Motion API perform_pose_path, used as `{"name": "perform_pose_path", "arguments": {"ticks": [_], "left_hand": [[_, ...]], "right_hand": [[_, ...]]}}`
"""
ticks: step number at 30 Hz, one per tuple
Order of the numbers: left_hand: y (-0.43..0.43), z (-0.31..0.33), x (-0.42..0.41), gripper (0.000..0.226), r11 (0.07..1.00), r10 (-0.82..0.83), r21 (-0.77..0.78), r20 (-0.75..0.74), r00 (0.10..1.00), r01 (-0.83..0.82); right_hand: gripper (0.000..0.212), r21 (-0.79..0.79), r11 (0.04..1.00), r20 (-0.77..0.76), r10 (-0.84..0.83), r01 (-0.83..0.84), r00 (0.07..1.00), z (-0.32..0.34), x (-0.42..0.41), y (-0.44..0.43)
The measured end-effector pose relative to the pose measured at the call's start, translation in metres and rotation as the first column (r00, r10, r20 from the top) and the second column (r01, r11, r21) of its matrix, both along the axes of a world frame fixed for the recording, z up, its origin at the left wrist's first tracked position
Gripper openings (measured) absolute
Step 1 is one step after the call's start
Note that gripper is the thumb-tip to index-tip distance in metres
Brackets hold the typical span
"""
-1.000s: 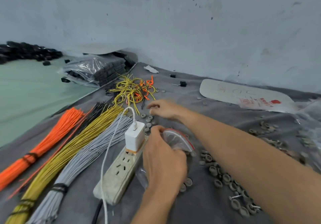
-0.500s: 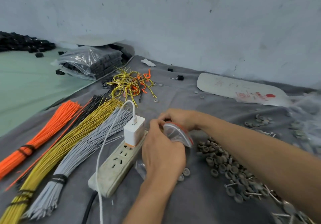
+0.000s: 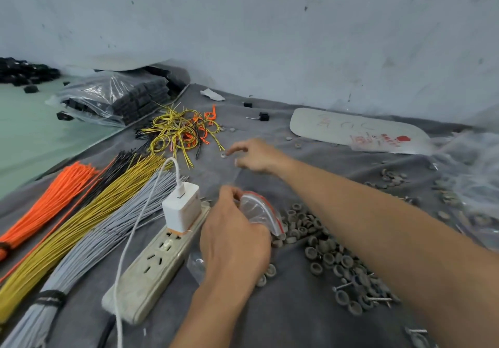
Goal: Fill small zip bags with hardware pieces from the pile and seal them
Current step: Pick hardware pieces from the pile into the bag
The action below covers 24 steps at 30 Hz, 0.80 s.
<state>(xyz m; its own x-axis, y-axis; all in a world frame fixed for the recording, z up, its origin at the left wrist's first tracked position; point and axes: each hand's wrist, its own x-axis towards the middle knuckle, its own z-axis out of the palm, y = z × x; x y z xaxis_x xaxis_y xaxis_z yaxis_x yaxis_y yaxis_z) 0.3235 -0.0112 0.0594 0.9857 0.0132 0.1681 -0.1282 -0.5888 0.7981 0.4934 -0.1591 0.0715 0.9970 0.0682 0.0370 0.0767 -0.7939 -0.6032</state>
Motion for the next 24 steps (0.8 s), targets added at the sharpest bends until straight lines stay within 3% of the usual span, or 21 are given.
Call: {"name": "perform_pose_path", "arguments": {"ticks": [5,8,11,16,20,24], "left_hand": [[0.001,-0.005,0.004,0.037,1.0,-0.025,0.02,0.013,1.0,0.025],[0.004,-0.008,0.005,0.034,1.0,-0.016,0.012,0.008,1.0,0.016],[0.004,-0.007,0.005,0.033,1.0,-0.019,-0.01,0.008,1.0,0.019],[0.004,-0.002,0.0,0.033,0.998,-0.048,-0.031,0.006,0.999,0.048],[0.006,0.006,-0.001,0.027,0.989,0.031,-0.147,0.023,0.999,-0.027],[0.007,0.012,-0.005,0.031,0.964,0.091,-0.255,0.032,0.995,-0.08]], "right_hand": [[0.044,-0.302,0.948,0.056,0.123,-0.1,0.991,-0.026,0.02,0.017],[0.042,-0.35,0.933,0.073,0.115,-0.083,0.991,-0.024,0.002,0.0],[0.045,-0.382,0.917,-0.015,0.118,-0.115,0.993,-0.016,-0.026,-0.015],[0.035,-0.39,0.912,-0.033,0.124,-0.127,0.992,-0.002,-0.109,-0.028],[0.031,-0.366,0.912,-0.109,0.158,-0.188,0.981,0.002,-0.162,-0.036],[0.032,-0.16,0.984,0.062,-0.07,0.079,0.996,0.011,-0.142,-0.057]]}}
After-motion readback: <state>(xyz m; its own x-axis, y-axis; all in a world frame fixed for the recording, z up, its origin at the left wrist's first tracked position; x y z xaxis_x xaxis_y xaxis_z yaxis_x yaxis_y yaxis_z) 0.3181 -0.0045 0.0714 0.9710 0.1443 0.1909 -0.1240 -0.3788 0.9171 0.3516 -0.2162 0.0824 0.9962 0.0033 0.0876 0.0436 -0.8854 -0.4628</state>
